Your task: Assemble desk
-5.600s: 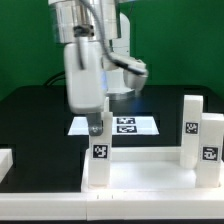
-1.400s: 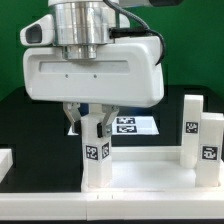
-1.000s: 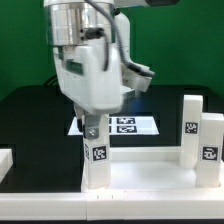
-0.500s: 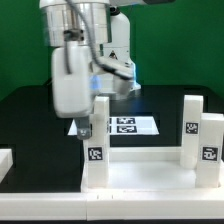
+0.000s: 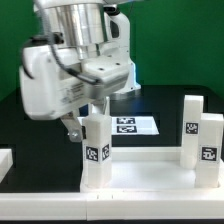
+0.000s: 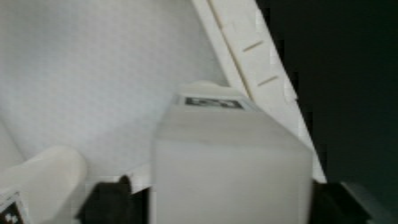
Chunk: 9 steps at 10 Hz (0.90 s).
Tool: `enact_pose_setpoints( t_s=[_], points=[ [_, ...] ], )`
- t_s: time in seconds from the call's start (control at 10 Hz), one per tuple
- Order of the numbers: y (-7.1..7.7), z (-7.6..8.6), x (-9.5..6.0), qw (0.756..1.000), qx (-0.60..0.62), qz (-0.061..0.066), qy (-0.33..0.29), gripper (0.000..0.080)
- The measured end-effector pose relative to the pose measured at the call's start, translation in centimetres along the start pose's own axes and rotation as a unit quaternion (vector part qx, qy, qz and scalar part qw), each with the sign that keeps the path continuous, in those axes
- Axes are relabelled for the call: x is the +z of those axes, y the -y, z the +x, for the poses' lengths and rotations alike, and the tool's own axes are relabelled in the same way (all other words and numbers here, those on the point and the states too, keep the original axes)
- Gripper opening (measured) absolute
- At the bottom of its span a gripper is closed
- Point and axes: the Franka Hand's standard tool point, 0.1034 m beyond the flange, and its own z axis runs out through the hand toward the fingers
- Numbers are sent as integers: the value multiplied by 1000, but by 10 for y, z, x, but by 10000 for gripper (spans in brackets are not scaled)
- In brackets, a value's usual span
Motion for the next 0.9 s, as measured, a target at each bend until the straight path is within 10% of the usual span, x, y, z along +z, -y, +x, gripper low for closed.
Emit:
enact_pose_setpoints(
  t_s=[0.5, 0.9],
  points=[
    [-2, -11, 2, 965, -261, -16, -12, 645],
    [-3, -8, 2, 844, -535, -34, -25, 610]
  ],
)
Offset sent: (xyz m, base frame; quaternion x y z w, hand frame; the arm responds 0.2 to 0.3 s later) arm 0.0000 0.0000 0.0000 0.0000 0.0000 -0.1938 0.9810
